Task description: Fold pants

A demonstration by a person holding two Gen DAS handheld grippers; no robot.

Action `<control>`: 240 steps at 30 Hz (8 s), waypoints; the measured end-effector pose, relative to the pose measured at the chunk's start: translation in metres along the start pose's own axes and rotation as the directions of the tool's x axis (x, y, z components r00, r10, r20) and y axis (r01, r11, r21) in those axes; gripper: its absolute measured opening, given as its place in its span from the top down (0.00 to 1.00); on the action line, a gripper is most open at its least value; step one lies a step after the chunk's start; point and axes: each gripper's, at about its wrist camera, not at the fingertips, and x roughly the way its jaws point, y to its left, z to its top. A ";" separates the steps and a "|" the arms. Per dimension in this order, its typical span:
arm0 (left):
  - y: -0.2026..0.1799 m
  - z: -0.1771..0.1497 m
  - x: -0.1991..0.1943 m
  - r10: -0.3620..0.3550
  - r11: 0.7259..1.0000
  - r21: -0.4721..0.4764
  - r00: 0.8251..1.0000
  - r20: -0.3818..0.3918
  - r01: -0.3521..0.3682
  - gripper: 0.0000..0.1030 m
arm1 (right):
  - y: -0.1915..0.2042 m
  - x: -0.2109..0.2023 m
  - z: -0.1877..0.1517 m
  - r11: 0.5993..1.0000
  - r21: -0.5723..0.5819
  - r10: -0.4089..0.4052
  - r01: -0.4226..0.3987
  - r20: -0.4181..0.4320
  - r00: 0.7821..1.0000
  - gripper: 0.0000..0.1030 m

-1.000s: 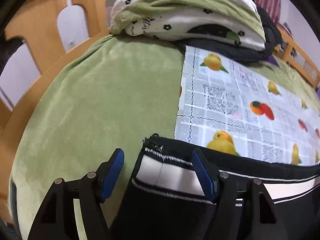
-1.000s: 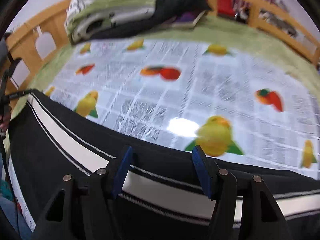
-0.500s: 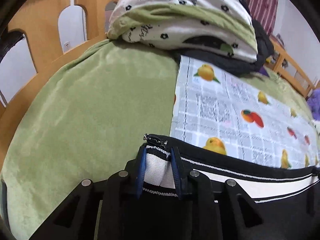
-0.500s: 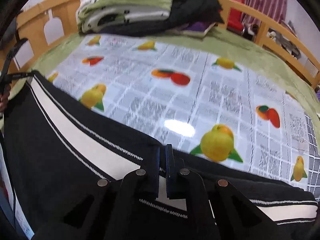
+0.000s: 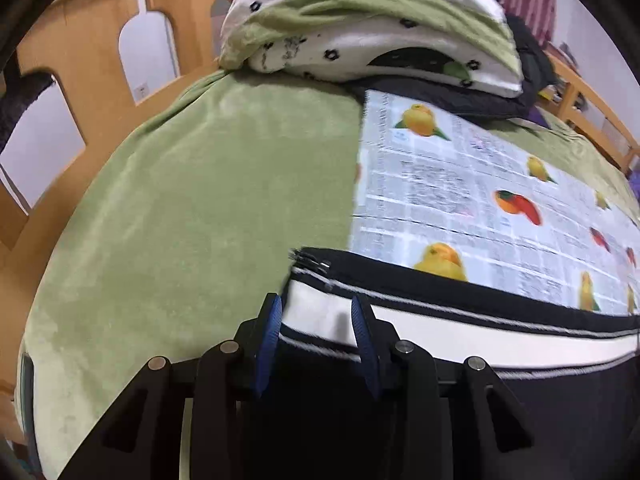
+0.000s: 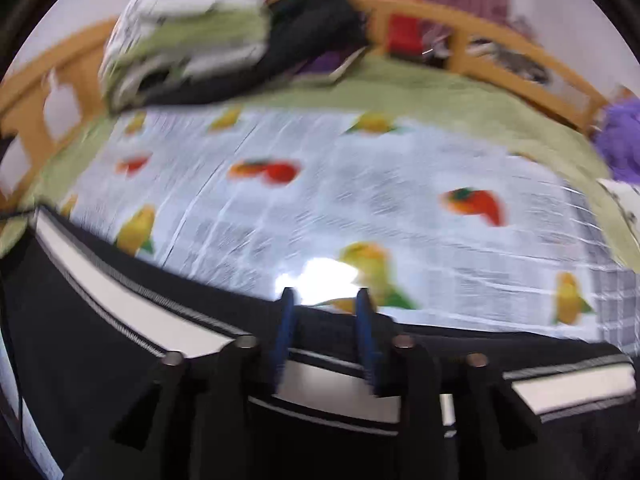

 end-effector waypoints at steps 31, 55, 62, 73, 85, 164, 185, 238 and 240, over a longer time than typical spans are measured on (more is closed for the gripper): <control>0.035 -0.146 -0.073 -0.303 0.933 -0.228 0.949 -0.086 0.277 0.47 | 0.050 -0.105 -0.034 0.961 0.185 -0.209 0.203 0.010 0.978 0.59; 0.057 -0.104 -0.051 -0.139 0.917 -0.372 0.990 0.034 0.142 0.89 | 0.101 -0.139 -0.075 0.959 0.265 -0.077 0.100 -0.097 0.992 0.59; -0.023 -0.048 -0.142 -0.097 0.986 -0.120 0.985 0.142 0.115 0.90 | 0.067 -0.141 -0.088 0.947 0.302 -0.098 0.111 -0.056 0.994 0.59; -0.254 -0.080 -0.214 -0.234 0.942 0.286 0.954 0.185 0.176 0.91 | 0.003 -0.159 -0.111 0.900 0.408 -0.158 0.151 -0.018 0.987 0.59; -0.382 -0.198 -0.125 -0.406 0.824 0.331 0.887 -0.222 0.460 0.85 | -0.039 -0.188 -0.147 0.854 0.467 -0.243 0.231 -0.035 0.969 0.59; -0.137 -0.094 -0.115 -0.258 0.966 -0.023 0.965 -0.055 0.257 0.34 | 0.050 -0.058 -0.085 0.956 0.217 0.222 -0.198 -0.092 0.971 0.89; -0.182 -0.106 -0.199 -0.293 0.945 0.186 0.949 0.114 0.270 0.34 | 0.101 -0.072 -0.136 0.999 -0.044 -0.013 0.000 -0.298 0.954 0.52; -0.195 -0.057 -0.024 -0.610 0.783 0.011 0.771 -0.180 0.622 0.91 | -0.179 -0.107 -0.159 0.785 0.613 -0.118 0.093 -0.001 0.993 0.83; -0.177 -0.041 -0.038 -0.614 0.782 0.015 0.775 -0.146 0.623 0.91 | -0.163 -0.112 -0.142 0.804 0.592 -0.089 0.057 0.024 0.996 0.84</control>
